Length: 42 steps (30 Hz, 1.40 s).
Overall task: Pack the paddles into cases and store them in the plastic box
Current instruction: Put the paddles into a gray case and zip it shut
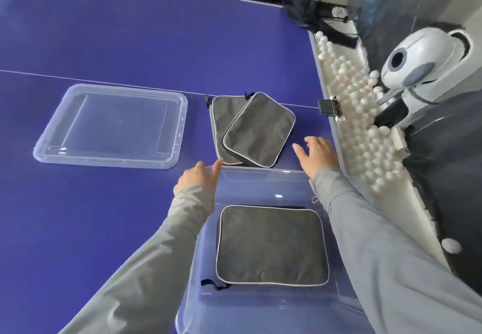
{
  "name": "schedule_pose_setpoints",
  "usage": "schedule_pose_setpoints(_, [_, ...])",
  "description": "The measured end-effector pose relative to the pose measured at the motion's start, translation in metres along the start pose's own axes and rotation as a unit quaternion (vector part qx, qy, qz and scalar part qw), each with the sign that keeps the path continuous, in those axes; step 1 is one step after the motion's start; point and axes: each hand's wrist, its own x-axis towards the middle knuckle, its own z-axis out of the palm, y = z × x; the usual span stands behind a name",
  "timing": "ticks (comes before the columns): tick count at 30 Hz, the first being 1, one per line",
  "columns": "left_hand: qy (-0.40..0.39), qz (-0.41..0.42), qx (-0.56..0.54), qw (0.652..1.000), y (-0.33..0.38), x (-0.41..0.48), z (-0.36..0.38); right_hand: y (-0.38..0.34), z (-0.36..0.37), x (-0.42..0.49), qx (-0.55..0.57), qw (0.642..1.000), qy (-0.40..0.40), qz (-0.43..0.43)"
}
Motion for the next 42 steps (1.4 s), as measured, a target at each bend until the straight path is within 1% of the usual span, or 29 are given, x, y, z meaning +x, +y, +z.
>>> schedule_pose_setpoints(4, [0.017,-0.014,0.015,1.0,0.002,0.003,0.003,-0.002,0.026,0.053,-0.007,0.995,-0.091,0.041])
schedule_pose_setpoints(6, [0.032,-0.013,0.03,0.999,0.001,0.003,0.005,-0.004,0.042,0.073,-0.01,0.985,-0.158,0.069])
schedule_pose_setpoints(8, [0.043,-0.009,0.037,0.998,0.0,0.003,0.008,-0.006,0.057,0.09,0.017,0.968,-0.223,0.111])
schedule_pose_setpoints(9, [0.044,-0.006,0.038,0.998,-0.001,0.002,0.009,-0.008,0.064,0.096,0.041,0.961,-0.241,0.132])
schedule_pose_setpoints(11, [0.047,-0.006,0.038,0.998,-0.003,0.003,0.01,-0.012,0.077,0.108,0.103,0.948,-0.253,0.163])
schedule_pose_setpoints(14, [0.052,-0.007,0.035,0.998,-0.003,0.004,0.011,-0.018,0.094,0.121,0.152,0.941,-0.231,0.197])
schedule_pose_setpoints(16, [0.06,-0.005,0.039,0.997,-0.003,0.006,0.013,-0.021,0.102,0.126,0.159,0.942,-0.205,0.214])
schedule_pose_setpoints(20, [0.073,-0.002,0.039,0.997,-0.003,0.008,0.014,-0.024,0.108,0.131,0.213,0.939,-0.144,0.228])
schedule_pose_setpoints(22, [0.072,-0.002,0.036,0.997,-0.003,0.008,0.014,-0.024,0.104,0.132,0.236,0.939,-0.109,0.224])
schedule_pose_setpoints(26, [0.071,-0.001,0.041,0.997,-0.004,0.008,0.013,-0.031,0.084,0.131,0.31,0.934,-0.03,0.173])
schedule_pose_setpoints(29, [0.061,0.0,0.04,0.997,-0.004,0.009,0.013,-0.043,0.06,0.127,0.394,0.908,0.008,0.143])
schedule_pose_setpoints(32, [0.066,0.0,0.04,0.997,-0.003,0.009,0.013,-0.057,0.029,0.11,0.511,0.851,0.019,0.122])
schedule_pose_setpoints(34, [0.081,0.018,-0.013,0.996,-0.003,0.008,0.013,-0.066,0.006,0.092,0.558,0.825,0.024,0.091])
schedule_pose_setpoints(35, [0.085,0.033,-0.076,0.993,-0.005,0.006,0.013,-0.07,-0.005,0.08,0.573,0.816,0.024,0.07])
schedule_pose_setpoints(36, [0.087,0.043,-0.16,0.982,-0.007,0.004,0.011,-0.073,-0.015,0.067,0.585,0.81,0.021,0.049])
schedule_pose_setpoints(37, [0.091,0.041,-0.256,0.961,-0.01,0.003,0.006,-0.077,-0.024,0.052,0.59,0.807,0.017,0.026])
schedule_pose_setpoints(39, [0.098,0.013,-0.431,0.897,-0.017,0.004,-0.011,-0.083,-0.04,0.019,0.579,0.815,0.007,-0.013])
schedule_pose_setpoints(40, [0.081,-0.011,-0.503,0.86,-0.022,0.006,-0.026,-0.087,-0.045,0.002,0.573,0.819,0.005,-0.029])
schedule_pose_setpoints(42, [0.007,-0.043,-0.603,0.797,-0.037,0.011,-0.061,-0.099,-0.05,-0.033,0.565,0.823,0.003,-0.062])
